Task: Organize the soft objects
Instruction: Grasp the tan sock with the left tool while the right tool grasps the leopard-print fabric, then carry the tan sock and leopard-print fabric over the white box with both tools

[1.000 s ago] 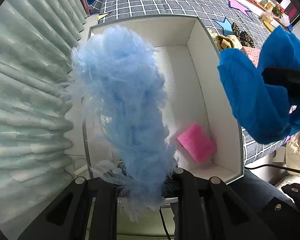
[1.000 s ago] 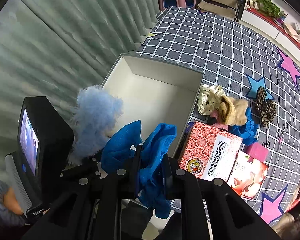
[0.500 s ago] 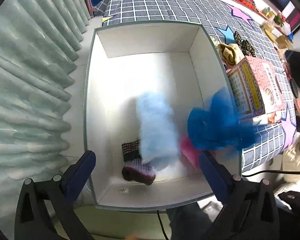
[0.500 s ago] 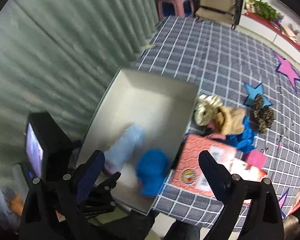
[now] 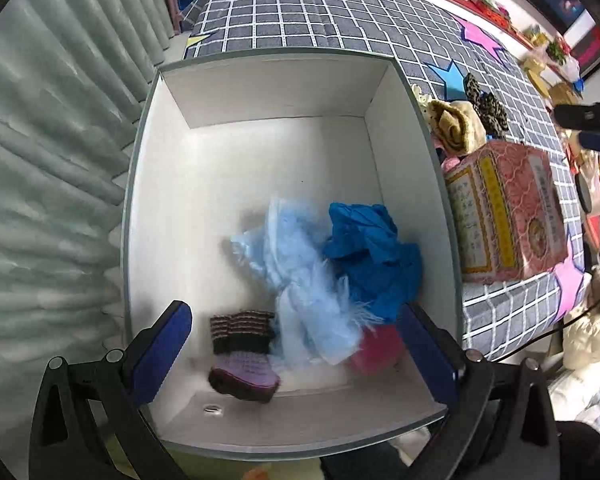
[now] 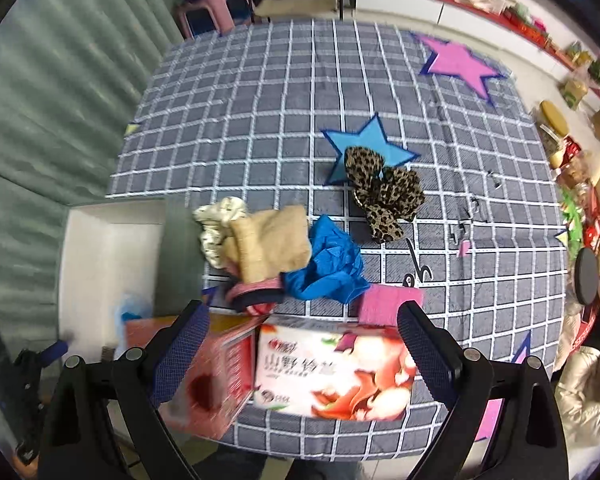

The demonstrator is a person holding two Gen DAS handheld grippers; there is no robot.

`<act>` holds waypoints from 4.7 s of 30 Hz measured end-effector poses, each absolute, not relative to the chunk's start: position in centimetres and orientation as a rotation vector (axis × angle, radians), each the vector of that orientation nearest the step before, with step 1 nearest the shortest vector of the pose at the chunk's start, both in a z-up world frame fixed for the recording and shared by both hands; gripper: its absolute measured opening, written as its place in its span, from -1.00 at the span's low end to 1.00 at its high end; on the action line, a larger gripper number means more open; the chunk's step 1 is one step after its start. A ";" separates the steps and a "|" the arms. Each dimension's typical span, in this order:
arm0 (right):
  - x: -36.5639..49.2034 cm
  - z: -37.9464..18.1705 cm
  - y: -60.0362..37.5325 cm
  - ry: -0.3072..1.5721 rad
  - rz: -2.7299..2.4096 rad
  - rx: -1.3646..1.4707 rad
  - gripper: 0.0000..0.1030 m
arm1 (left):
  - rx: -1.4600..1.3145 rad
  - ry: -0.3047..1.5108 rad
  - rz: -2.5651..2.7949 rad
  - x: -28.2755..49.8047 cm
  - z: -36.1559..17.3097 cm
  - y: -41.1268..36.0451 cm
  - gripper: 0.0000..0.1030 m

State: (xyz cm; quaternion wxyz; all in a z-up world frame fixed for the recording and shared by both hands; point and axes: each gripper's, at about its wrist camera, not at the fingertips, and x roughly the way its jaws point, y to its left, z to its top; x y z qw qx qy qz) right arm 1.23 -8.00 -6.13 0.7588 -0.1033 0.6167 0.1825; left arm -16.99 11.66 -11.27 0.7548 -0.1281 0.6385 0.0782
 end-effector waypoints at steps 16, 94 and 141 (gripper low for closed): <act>5.7 -19.8 2.7 1.392 0.599 -0.740 0.86 | -0.365 1.459 0.274 -15.0 -12.5 10.8 0.99; 23.4 -20.9 -27.9 1.420 0.392 -0.090 -0.63 | -0.011 1.594 0.008 14.0 -19.2 -7.1 -0.66; -9.0 -6.6 -24.0 1.369 0.246 0.180 -0.63 | 0.084 1.275 -0.339 -9.4 -1.4 -5.2 -0.65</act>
